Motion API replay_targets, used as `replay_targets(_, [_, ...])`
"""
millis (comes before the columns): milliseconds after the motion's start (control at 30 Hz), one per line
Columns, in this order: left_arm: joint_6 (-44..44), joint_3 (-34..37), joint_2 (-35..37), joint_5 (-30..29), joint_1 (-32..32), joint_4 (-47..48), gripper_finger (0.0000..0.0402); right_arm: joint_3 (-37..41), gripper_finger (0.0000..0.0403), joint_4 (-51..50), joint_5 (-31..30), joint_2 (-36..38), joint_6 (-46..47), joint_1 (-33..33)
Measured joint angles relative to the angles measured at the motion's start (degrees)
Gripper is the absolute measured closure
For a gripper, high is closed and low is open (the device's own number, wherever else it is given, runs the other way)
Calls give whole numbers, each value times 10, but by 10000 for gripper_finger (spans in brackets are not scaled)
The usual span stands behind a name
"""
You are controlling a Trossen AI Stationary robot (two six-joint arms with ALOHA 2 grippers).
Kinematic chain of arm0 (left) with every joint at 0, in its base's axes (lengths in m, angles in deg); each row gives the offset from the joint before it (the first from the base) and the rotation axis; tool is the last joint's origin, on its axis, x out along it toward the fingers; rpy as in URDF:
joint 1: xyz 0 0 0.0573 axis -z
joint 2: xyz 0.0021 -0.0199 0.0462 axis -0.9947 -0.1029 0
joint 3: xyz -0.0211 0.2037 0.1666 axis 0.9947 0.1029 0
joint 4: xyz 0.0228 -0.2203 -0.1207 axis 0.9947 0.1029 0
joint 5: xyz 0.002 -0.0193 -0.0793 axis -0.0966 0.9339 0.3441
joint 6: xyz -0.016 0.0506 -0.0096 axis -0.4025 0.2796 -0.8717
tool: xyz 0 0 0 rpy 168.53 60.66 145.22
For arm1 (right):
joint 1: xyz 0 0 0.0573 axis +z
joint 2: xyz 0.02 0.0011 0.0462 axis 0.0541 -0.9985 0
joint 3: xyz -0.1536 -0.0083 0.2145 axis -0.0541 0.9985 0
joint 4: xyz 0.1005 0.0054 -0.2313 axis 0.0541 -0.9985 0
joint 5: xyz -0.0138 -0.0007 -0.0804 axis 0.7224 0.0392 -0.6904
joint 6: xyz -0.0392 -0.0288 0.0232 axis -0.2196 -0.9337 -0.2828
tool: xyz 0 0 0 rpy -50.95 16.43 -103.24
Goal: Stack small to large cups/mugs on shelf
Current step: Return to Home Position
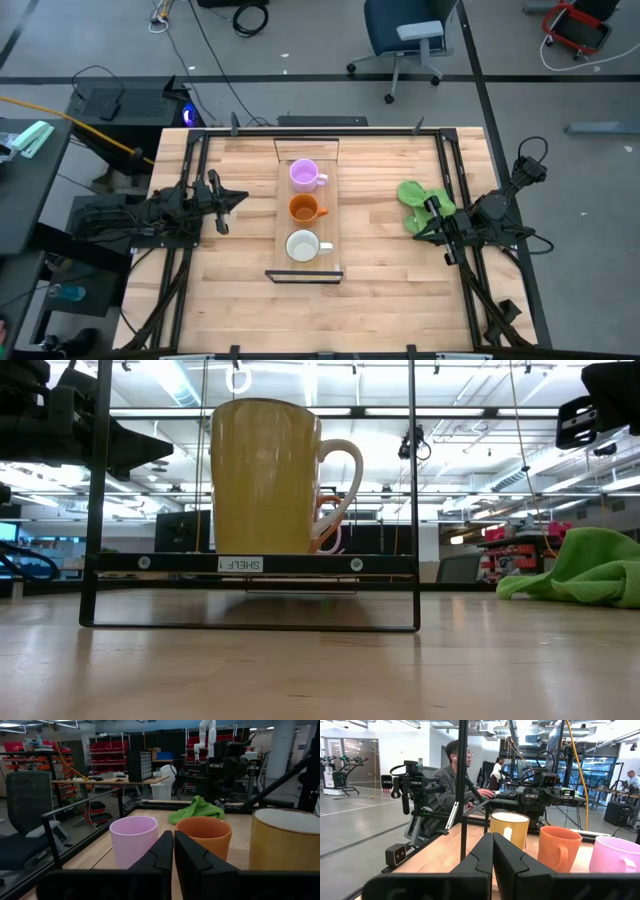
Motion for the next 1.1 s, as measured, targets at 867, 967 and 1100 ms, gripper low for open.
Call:
replay_targets(867, [0, 0, 0, 0, 0, 0, 370, 0, 389, 0, 0, 0, 0, 0])
replay_targets(967, [0, 0, 0, 0, 0, 0, 371, 0, 389, 0, 0, 0, 0, 0])
replay_targets(1100, [0, 0, 0, 0, 0, 0, 378, 0, 389, 0, 0, 0, 0, 0])
